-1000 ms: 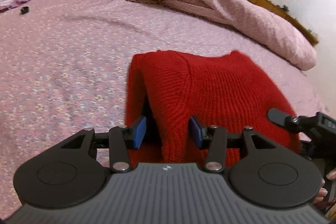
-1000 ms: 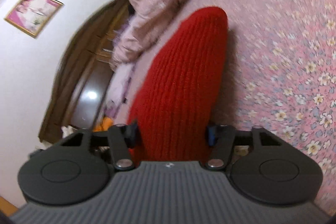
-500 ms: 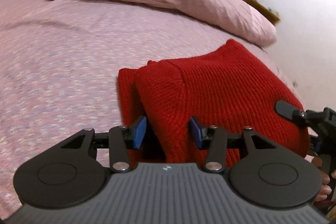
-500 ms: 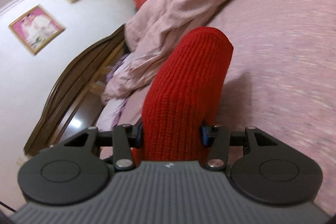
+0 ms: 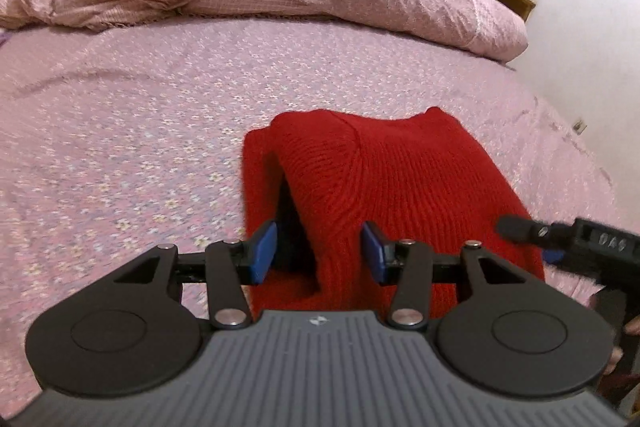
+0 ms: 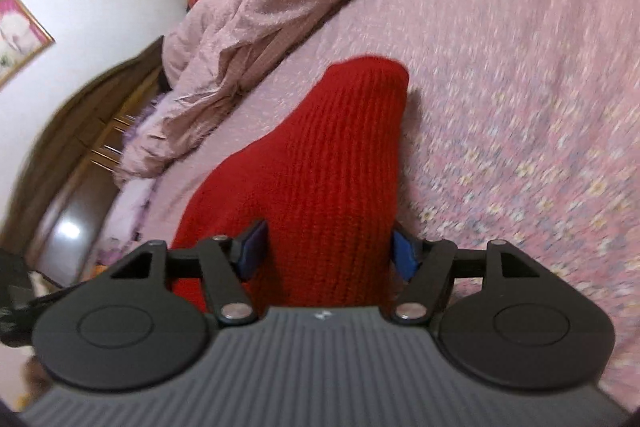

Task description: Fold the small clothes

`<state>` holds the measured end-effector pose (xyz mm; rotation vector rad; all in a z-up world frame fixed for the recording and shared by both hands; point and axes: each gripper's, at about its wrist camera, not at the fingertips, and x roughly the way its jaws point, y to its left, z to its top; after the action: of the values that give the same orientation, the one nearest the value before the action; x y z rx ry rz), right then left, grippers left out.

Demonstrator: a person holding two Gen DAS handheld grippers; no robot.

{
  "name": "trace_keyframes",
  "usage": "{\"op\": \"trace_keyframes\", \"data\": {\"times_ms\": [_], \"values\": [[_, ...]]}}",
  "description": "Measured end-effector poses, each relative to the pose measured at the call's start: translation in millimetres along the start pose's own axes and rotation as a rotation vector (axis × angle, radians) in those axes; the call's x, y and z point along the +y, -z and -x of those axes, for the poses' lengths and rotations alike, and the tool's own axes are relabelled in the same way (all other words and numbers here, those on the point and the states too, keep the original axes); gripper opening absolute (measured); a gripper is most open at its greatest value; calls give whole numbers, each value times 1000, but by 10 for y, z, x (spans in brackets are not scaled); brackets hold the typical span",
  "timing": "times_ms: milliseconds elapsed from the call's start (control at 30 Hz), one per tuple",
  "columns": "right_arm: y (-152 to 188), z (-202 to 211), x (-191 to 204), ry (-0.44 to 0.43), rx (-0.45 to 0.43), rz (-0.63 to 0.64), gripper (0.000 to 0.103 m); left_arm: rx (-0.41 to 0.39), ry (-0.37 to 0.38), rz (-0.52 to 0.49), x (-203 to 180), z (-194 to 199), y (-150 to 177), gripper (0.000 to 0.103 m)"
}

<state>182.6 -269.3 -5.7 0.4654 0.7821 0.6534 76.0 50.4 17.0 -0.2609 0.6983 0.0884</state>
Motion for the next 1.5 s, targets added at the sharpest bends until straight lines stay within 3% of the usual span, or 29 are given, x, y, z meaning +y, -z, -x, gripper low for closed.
{"op": "trace_keyframes", "data": {"times_ms": [200,500,633,1033,1200,1500], "values": [[128,384,323,126,-147,211,67,16,-46,21,34,97,125,59],[344,1,352,237,-42,228,67,28,-134,-27,-19,-46,273,67],[356,72,381,237,-56,219,67,9,-145,-16,-54,57,265,68],[487,529,555,222,-69,256,67,41,-161,-11,-265,384,399,86],[548,668,597,221,-65,251,76,60,-164,-51,-406,444,472,96],[662,732,636,234,-49,286,77,104,-164,-76,-494,391,556,100]]}}
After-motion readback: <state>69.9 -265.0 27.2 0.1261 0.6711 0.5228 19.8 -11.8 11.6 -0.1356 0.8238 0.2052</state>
